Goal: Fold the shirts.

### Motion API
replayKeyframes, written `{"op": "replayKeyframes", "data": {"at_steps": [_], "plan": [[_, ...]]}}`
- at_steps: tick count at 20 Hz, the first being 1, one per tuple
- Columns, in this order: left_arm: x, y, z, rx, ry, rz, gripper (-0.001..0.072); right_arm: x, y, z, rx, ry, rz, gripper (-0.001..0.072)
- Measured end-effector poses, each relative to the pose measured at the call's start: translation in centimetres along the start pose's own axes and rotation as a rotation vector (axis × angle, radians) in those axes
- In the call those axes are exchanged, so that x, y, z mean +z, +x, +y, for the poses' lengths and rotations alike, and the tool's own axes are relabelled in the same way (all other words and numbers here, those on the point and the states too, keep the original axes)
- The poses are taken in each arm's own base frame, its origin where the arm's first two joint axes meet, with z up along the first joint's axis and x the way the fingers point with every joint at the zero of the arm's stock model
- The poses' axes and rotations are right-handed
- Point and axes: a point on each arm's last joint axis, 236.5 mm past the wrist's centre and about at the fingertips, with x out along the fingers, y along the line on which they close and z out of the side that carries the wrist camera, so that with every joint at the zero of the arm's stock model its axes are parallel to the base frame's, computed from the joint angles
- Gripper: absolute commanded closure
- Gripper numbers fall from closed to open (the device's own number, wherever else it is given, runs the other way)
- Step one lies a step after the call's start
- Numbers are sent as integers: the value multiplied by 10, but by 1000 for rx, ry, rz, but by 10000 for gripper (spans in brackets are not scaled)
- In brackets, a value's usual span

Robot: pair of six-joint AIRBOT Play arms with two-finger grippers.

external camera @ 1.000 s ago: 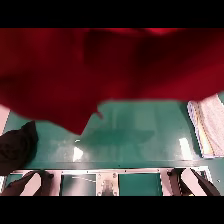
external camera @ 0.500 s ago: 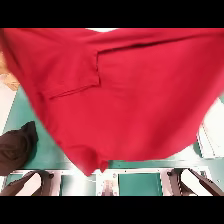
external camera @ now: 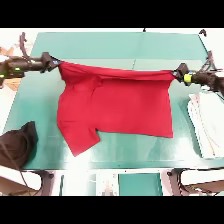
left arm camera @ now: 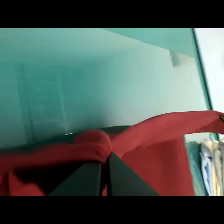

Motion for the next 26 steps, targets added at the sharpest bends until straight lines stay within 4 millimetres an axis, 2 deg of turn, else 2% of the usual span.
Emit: {"op": "replayKeyframes", "data": {"at_steps": [3,5,7,9,14,18,22,23,24,25,26], "plan": [[8,24,31,13,-53,-3,674,14,31,-8,37,57,9,701],[13,30,39,14,-70,-5,674,19,41,-4,70,77,31,702],[16,28,46,23,-79,10,675,19,40,-1,99,86,74,703],[8,19,54,49,-85,71,674,17,30,-7,102,94,121,703],[-34,2,81,154,-107,264,674,-26,1,-43,14,93,311,702],[-61,6,86,204,-94,368,674,-67,-3,-69,-43,130,412,702],[-93,4,95,275,-88,492,673,-97,-5,-83,-63,156,477,700],[-101,4,97,284,-97,516,673,-100,-5,-84,-63,160,485,676],[-110,3,98,289,-107,546,666,-103,-6,-84,-63,163,492,510],[-119,2,98,291,-117,575,396,-106,-7,-85,-63,162,503,445],[-125,0,96,289,-131,601,134,-109,-9,-83,-56,162,518,455]]}}
